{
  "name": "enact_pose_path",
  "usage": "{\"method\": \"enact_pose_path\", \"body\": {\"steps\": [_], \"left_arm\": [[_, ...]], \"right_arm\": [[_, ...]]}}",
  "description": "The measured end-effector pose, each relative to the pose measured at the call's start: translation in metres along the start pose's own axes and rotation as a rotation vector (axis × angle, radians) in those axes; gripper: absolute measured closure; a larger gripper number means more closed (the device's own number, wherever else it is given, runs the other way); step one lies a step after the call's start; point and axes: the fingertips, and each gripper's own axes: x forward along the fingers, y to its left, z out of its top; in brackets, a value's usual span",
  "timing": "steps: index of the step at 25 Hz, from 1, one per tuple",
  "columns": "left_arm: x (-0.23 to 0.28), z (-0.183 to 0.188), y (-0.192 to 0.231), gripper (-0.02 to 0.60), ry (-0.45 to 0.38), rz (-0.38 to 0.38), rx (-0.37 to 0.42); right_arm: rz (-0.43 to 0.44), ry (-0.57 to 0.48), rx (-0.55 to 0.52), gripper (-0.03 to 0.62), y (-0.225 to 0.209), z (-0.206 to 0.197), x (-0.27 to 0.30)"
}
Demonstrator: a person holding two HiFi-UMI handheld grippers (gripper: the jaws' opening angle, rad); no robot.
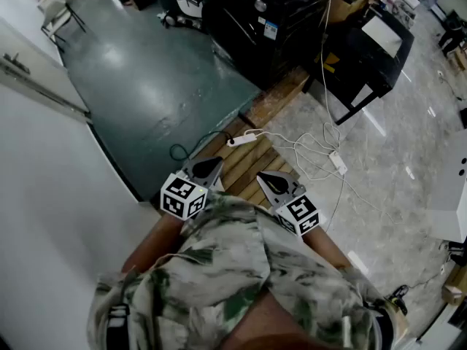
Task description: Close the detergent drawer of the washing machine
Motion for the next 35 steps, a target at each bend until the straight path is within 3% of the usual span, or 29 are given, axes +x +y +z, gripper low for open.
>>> {"method": "enact_pose_path", "body": {"steps": [4, 10, 13, 16, 19, 22, 25, 31, 35], "left_arm": [[0.003, -0.004, 0.026, 0.555, 0.024, 0.035, 0.016], [0.001, 0.004, 0.060, 0.555, -0.019, 0.040, -0.030], [-0.005, 0.006, 0.092, 0.555, -0.036, 0.056, -0.055], [-0.014, 0.010, 0.136, 0.554, -0.045, 0.090, -0.059], [-0.029, 0.016, 0.186, 0.554, -0.045, 0.124, -0.040], [-0.055, 0.026, 0.234, 0.546, -0.046, 0.128, -0.043], [-0.089, 0.048, 0.286, 0.469, -0.046, 0.150, -0.048], [-0.156, 0.093, 0.371, 0.468, -0.057, 0.205, -0.059], [-0.175, 0.116, 0.408, 0.466, -0.080, 0.242, -0.081]], "right_arm": [[-0.001, -0.017, -0.012, 0.574, -0.015, 0.003, 0.022], [0.007, -0.012, -0.022, 0.574, -0.028, 0.020, 0.058], [0.029, 0.021, -0.040, 0.574, -0.027, 0.025, 0.090], [-0.001, 0.005, -0.062, 0.568, -0.034, 0.048, 0.128], [-0.003, 0.026, -0.072, 0.502, -0.034, 0.067, 0.176], [0.030, 0.053, -0.084, 0.501, -0.017, 0.099, 0.229], [0.064, 0.072, -0.100, 0.502, 0.004, 0.144, 0.280], [0.125, 0.116, -0.144, 0.517, 0.044, 0.225, 0.351], [0.129, 0.134, -0.148, 0.517, 0.044, 0.259, 0.374]]}}
